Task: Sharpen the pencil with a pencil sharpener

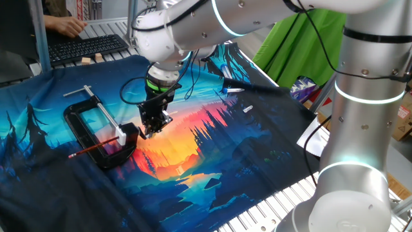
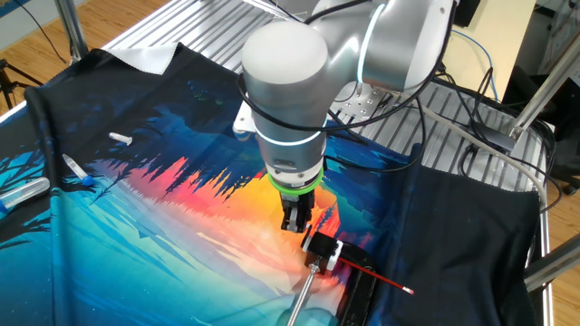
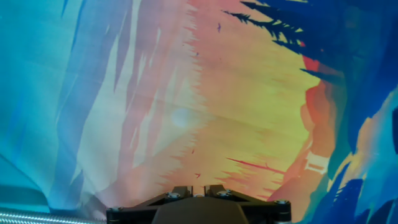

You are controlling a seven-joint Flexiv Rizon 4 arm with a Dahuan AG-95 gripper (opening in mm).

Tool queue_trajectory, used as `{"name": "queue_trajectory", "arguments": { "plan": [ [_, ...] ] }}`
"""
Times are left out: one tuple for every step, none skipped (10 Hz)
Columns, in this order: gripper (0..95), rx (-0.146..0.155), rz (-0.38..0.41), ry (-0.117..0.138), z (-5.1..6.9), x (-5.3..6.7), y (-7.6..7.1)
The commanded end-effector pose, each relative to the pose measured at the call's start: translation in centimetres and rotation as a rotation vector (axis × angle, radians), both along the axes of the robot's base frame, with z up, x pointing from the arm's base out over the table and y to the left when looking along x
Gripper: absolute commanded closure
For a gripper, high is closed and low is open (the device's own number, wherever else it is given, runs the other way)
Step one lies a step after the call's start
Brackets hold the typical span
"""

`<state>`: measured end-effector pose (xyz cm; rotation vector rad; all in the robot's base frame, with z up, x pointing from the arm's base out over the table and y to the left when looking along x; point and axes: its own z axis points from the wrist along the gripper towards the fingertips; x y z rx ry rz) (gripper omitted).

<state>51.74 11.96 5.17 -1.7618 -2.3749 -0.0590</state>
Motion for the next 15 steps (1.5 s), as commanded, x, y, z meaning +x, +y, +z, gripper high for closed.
{"name": "queue_trajectory", "arguments": {
  "plan": [
    [95.0, -0.002, 0.005, 0.007, 0.4, 0.3, 0.0],
    [95.0, -0.002, 0.004, 0.01, 0.6, 0.4, 0.0],
    [95.0, -0.003, 0.007, 0.014, 0.8, 0.6, 0.0],
    [95.0, -0.005, 0.009, 0.015, 0.9, 0.6, 0.0],
    [95.0, -0.009, 0.008, 0.018, 1.2, 0.9, 0.1],
    [95.0, -0.015, 0.008, 0.021, 1.4, 1.2, 0.1],
    [95.0, -0.014, 0.006, 0.021, 1.6, 1.5, 0.1],
    [95.0, -0.014, 0.005, 0.023, 1.9, 1.7, 0.1],
    [95.0, -0.014, 0.001, 0.026, 2.2, 2.1, 0.1],
    [95.0, -0.013, -0.004, 0.026, 2.4, 2.4, 0.1],
    [95.0, -0.011, -0.002, 0.028, 2.6, 2.7, 0.1],
    [95.0, -0.007, -0.003, 0.027, 2.7, 2.9, 0.0],
    [95.0, -0.002, -0.005, 0.028, 2.9, 3.3, -0.1],
    [95.0, 0.001, -0.011, 0.028, 2.9, 3.5, -0.1],
    [95.0, 0.002, -0.015, 0.028, 3.0, 3.8, -0.2]
  ]
}}
